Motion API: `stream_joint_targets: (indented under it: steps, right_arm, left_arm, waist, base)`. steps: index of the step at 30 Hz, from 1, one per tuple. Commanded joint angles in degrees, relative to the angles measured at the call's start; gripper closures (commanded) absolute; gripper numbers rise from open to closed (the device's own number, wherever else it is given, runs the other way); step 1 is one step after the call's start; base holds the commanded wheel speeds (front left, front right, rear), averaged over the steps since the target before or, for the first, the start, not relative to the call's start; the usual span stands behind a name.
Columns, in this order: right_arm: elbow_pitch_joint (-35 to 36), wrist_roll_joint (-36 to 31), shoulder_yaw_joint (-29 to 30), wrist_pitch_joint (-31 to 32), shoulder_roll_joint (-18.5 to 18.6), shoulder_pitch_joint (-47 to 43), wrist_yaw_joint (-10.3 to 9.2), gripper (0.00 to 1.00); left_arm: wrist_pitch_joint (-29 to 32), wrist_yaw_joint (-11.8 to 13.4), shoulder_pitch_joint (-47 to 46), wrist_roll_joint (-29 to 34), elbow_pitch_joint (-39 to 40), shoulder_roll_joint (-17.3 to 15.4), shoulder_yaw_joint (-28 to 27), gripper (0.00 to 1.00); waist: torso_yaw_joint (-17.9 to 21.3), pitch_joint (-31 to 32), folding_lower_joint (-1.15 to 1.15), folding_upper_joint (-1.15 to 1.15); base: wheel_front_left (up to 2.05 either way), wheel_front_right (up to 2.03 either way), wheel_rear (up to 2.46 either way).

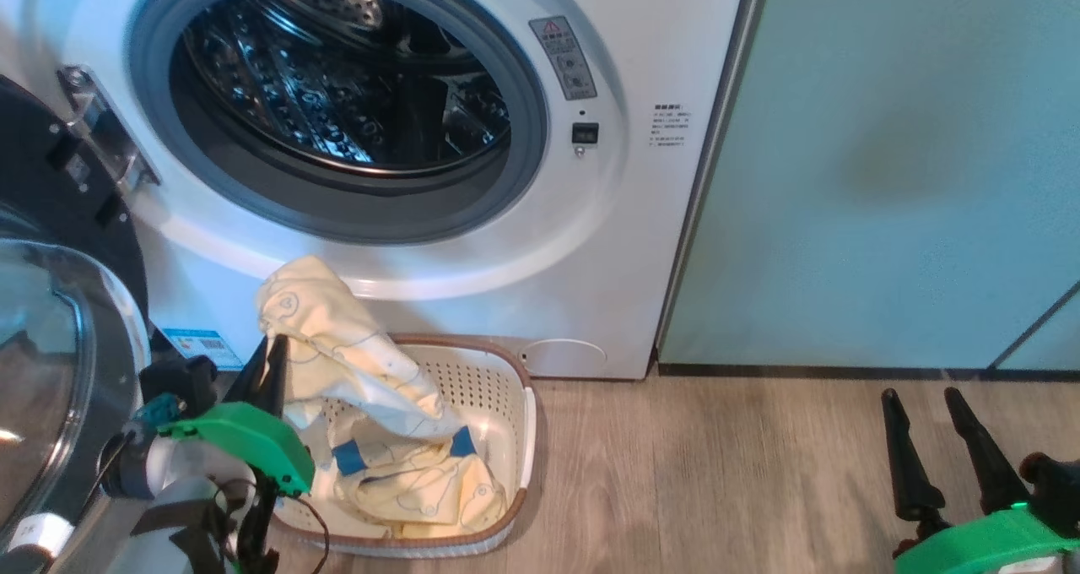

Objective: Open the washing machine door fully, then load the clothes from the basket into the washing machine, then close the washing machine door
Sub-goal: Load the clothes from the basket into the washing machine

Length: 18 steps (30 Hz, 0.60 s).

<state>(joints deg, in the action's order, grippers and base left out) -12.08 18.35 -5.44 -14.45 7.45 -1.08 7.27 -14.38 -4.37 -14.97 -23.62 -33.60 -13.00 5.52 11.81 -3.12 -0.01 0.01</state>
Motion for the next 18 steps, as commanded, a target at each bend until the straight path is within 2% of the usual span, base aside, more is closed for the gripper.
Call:
stream_joint_targets:
  steps: [1,18]
  right_arm:
    - [1.77,0.26,-0.62,-0.55,1.64,0.73,0.22,0.0]
    - [2.28,0.52,-0.17,-0.55,1.43,-0.51,0.22,0.0]
  left_arm:
    - [-0.62,-0.1,-1.33,0.6,2.78,-1.25,-2.92,1.0]
    - [-0.62,0.18,2.05,1.78,11.4,1.47,-6.9,1.0]
  waist:
    - [-0.44,0.86,0.01,-0.01]
    - [-0.2,1.9,0.01,-0.01]
  base:
    - [0.0,0.0,0.0]
    - [0.0,0.0,0.0]
